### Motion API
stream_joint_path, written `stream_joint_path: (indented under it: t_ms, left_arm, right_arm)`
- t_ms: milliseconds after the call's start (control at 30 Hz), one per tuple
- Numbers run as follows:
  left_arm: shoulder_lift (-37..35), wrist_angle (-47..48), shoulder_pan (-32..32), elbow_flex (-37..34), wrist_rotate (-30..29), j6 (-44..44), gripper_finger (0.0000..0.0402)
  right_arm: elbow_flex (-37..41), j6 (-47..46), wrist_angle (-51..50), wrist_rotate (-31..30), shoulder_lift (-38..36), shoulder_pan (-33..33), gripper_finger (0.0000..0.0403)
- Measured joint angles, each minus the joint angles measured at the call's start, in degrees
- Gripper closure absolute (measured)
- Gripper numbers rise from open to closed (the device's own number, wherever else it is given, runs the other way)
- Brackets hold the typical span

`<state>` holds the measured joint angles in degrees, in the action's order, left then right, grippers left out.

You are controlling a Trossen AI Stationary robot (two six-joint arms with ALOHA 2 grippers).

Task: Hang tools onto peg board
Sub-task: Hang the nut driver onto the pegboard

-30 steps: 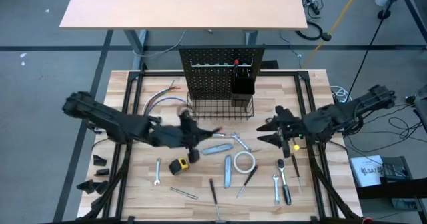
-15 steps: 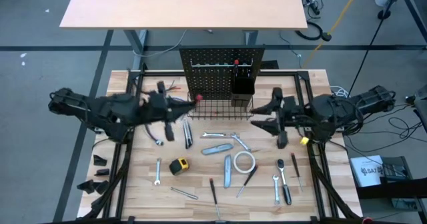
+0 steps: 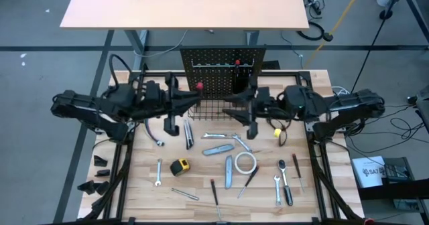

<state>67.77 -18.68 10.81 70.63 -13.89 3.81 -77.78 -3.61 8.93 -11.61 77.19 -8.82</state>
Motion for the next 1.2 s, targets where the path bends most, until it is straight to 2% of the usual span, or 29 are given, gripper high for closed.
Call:
stream_joint_path:
  t_ms: [100, 267, 900, 1200]
  left_arm:
    - [1.7, -3.2, 0.0, 0.0, 0.2, 0.0, 0.0379]
    - [3.3, -4.2, -0.7, 0.0, 0.2, -0.9, 0.0379]
    - [3.4, -4.9, -0.7, 0.0, 0.2, -1.0, 0.0379]
    - [6.2, -7.2, -1.0, 0.0, -0.8, -1.0, 0.0379]
  right_arm:
    - [-1.8, 0.0, -0.1, 0.5, 2.4, 0.6, 0.0239]
    - [-4.1, -0.5, 0.2, 5.8, 4.6, 1.7, 0.0239]
    - [-5.4, -0.2, 3.7, 6.0, 7.1, 3.7, 0.0239]
    - [-5.3, -0.2, 6.0, 7.6, 9.0, 4.3, 0.0239]
